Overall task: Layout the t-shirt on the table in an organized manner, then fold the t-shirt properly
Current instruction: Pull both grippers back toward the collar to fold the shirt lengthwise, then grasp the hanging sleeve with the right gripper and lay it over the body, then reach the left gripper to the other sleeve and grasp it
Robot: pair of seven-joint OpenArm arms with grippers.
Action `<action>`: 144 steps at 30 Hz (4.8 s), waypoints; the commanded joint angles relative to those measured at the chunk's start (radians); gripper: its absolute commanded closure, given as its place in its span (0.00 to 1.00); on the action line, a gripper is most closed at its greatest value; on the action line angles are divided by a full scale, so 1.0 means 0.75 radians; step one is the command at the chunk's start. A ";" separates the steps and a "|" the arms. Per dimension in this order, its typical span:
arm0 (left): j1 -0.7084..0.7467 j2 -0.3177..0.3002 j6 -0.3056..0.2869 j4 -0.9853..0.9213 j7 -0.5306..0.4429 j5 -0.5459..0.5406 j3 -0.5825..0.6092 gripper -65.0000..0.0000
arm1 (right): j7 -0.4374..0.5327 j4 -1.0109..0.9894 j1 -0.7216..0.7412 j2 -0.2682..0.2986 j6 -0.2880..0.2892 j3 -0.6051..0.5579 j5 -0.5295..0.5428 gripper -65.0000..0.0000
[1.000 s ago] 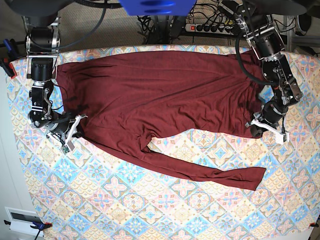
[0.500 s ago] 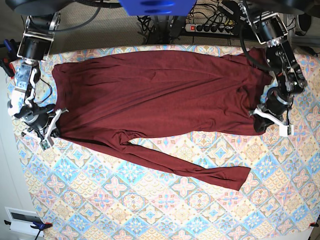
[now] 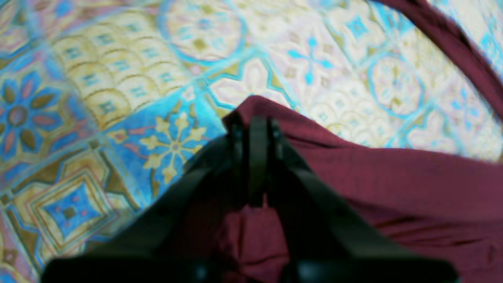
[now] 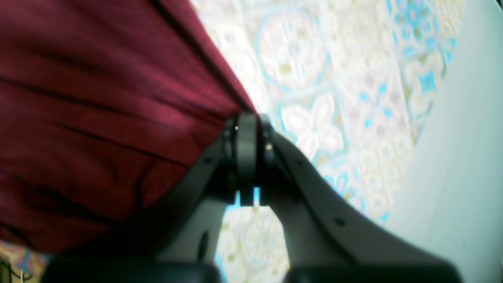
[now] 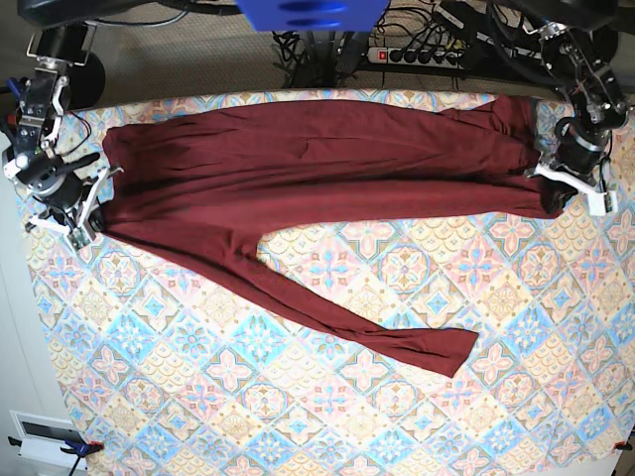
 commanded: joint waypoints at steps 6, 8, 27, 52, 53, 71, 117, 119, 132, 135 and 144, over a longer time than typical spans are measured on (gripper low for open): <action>0.092 -0.020 -0.011 0.022 -0.024 -0.055 -0.021 1.00 | 0.026 0.044 -0.052 0.040 -0.008 0.059 0.002 1.00; 0.121 -0.014 -0.011 0.022 -0.024 -0.053 -0.017 1.00 | 0.026 0.056 -0.076 0.040 -0.008 0.061 0.002 1.00; 0.101 -0.090 -0.011 -0.213 -0.022 -0.064 0.223 0.99 | 0.024 0.071 -0.217 0.040 -0.008 -0.008 -0.006 1.00; 0.043 -0.125 -0.011 -0.117 0.256 -0.201 0.032 0.57 | -0.064 0.177 -0.223 0.036 -0.008 -0.002 -0.186 0.77; 0.043 -0.125 -0.011 -0.117 0.258 -0.244 0.032 0.56 | -0.060 0.204 -0.223 0.036 -0.008 -0.002 -0.186 0.77; -0.071 0.027 -0.005 -0.115 0.264 -0.450 -0.307 0.53 | -0.072 0.140 0.362 -0.083 -0.008 -0.618 -0.186 0.76; -0.071 0.039 -0.005 -0.117 0.260 -0.354 -0.250 0.53 | 0.196 -0.498 0.599 -0.269 -0.008 -0.823 -0.180 1.00; -0.071 0.062 -0.005 -0.119 0.258 -0.352 -0.250 0.53 | 0.142 -0.336 0.527 -0.267 -0.008 -0.821 -0.180 1.00; -0.081 0.094 -0.005 -0.117 0.260 -0.299 -0.248 0.53 | 0.007 0.398 -0.052 -0.222 -0.008 -0.831 -0.182 1.00; -0.081 0.094 -0.005 -0.117 0.266 -0.299 -0.248 0.53 | 0.007 0.396 -0.121 -0.173 -0.008 -0.835 -0.182 1.00; -0.081 0.094 -0.005 -0.117 0.264 -0.299 -0.248 0.53 | 0.007 0.400 -0.193 -0.105 -0.008 -0.956 -0.182 1.00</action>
